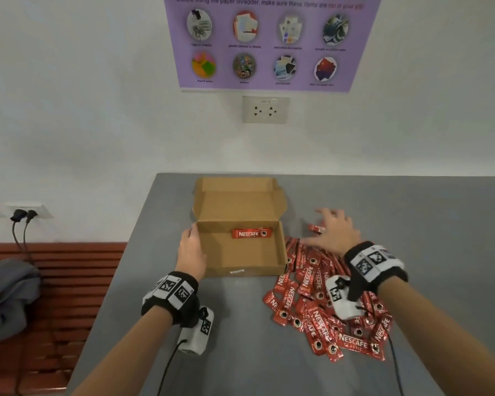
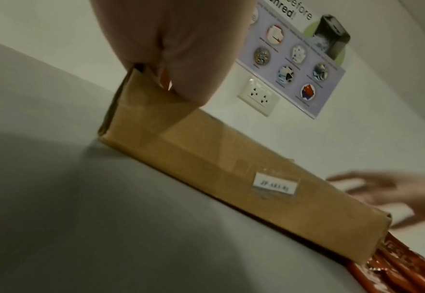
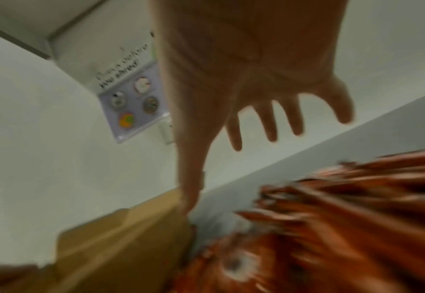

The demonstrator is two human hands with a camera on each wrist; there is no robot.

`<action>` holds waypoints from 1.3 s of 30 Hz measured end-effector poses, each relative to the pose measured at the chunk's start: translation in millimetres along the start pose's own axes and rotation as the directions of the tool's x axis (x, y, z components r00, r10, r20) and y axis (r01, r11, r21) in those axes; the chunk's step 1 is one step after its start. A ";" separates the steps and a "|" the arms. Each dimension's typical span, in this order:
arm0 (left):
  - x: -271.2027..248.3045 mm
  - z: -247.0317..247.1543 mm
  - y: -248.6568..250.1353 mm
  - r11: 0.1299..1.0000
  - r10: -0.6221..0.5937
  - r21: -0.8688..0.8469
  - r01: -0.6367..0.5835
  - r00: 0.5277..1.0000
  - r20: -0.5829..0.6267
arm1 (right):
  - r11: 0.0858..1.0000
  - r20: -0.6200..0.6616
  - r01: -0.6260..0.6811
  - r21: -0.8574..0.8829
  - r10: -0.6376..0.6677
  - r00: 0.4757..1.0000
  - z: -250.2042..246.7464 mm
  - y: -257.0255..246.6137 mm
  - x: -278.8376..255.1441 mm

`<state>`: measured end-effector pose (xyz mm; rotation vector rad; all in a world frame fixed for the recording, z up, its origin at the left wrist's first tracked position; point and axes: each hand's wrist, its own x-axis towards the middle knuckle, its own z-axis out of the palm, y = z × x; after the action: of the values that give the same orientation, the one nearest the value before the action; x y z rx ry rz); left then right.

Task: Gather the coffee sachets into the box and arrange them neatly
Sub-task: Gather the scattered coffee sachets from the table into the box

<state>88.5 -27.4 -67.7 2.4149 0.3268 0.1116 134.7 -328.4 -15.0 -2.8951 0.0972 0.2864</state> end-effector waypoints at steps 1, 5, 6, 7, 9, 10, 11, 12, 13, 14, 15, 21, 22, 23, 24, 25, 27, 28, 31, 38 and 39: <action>0.4 1.0 0.5 1.000 -0.005 -0.001 0.005 1.000 -0.004 | 0.999 0.109 -0.042 -0.031 0.045 0.993 3.5 10.0 1.3; 0.4 3.7 2.0 1.000 -0.015 0.006 0.016 0.999 -0.032 | 0.973 0.237 -0.055 -0.222 0.109 0.965 29.4 22.0 -2.8; 0.0 4.1 1.7 1.000 -0.020 0.000 0.020 0.999 -0.046 | 0.974 0.211 -0.035 -0.225 0.083 0.974 32.3 20.4 -2.7; 0.0 4.1 0.6 0.999 -0.031 -0.013 0.031 0.998 -0.060 | 0.978 0.196 -0.013 -0.208 0.054 0.979 34.1 18.7 -0.8; -0.7 4.5 -2.0 0.997 -0.074 -0.045 0.070 0.994 -0.080 | 0.988 0.175 0.032 -0.149 -0.005 0.985 35.3 15.7 3.5; -1.3 4.9 -3.4 0.993 -0.101 -0.061 0.096 0.991 -0.085 | 0.992 0.160 0.056 -0.112 -0.038 0.986 36.0 14.9 6.1; -1.8 5.2 -4.4 0.990 -0.123 -0.074 0.117 0.988 -0.088 | 0.995 0.130 0.079 -0.066 -0.070 0.989 36.5 14.0 8.3; -1.9 5.6 -5.2 0.989 -0.131 -0.079 0.124 0.987 -0.091 | 0.994 0.095 0.105 -0.018 -0.102 0.990 37.0 13.2 9.6; -2.0 5.7 -5.2 0.989 -0.133 -0.079 0.126 0.987 -0.088 | 0.990 0.062 0.136 0.027 -0.137 0.989 36.6 11.6 10.0; -2.0 5.8 -5.2 0.989 -0.130 -0.078 0.124 0.988 -0.084 | 0.984 0.039 0.167 0.064 -0.170 0.985 35.7 10.1 10.2; -1.5 5.8 -5.0 0.990 -0.126 -0.080 0.119 0.989 -0.080 | 0.977 0.023 0.192 0.092 -0.195 0.981 33.5 8.7 11.1; 1.7 8.2 -7.5 0.991 -0.119 -0.069 0.114 0.990 -0.078 | 0.954 -0.104 0.271 0.132 -0.259 0.960 -20.1 -12.8 10.0; 2.6 8.9 -8.4 0.991 -0.119 -0.065 0.114 0.990 -0.080 | 0.940 -0.134 0.311 0.139 -0.293 0.947 -31.8 -21.1 6.7; 3.2 9.4 -8.9 0.991 -0.121 -0.062 0.116 0.990 -0.079 | 0.920 -0.157 0.361 0.151 -0.338 0.928 -42.7 -32.1 1.8; 3.4 10.1 -9.0 0.991 -0.121 -0.061 0.116 0.990 -0.077 | 0.894 -0.170 0.414 0.171 -0.387 0.906 -52.1 -45.4 -4.0; 3.3 10.2 -8.6 0.991 -0.123 -0.060 0.119 0.990 -0.075 | 0.863 -0.179 0.464 0.200 -0.433 0.883 -58.7 -59.7 -9.2; 2.3 10.3 -8.3 0.991 -0.124 -0.063 0.120 0.989 -0.077 | 0.798 -0.190 0.551 0.245 -0.518 0.834 -62.2 -89.0 -16.0; 2.3 10.5 -8.6 0.991 -0.121 -0.064 0.116 0.990 -0.078 | 0.770 -0.186 0.588 0.247 -0.558 0.809 -58.8 -103.1 -18.2; 1.7 9.5 -8.1 0.993 -0.110 -0.060 0.105 0.991 -0.080 | 0.714 -0.099 0.654 0.251 -0.653 0.751 -31.9 -135.3 -19.8; -0.3 9.4 -7.0 0.990 -0.122 -0.082 0.114 0.988 -0.099 | 0.709 0.104 0.661 0.245 -0.697 0.710 24.9 -153.2 -12.6; -0.1 9.8 -7.0 0.990 -0.120 -0.084 0.112 0.988 -0.099 | 0.720 0.116 0.652 0.236 -0.687 0.717 28.4 -153.3 -10.7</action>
<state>88.6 -28.4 -79.8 2.3119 0.5003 0.1943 132.5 -172.5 -6.1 -2.4812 -0.9085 0.3901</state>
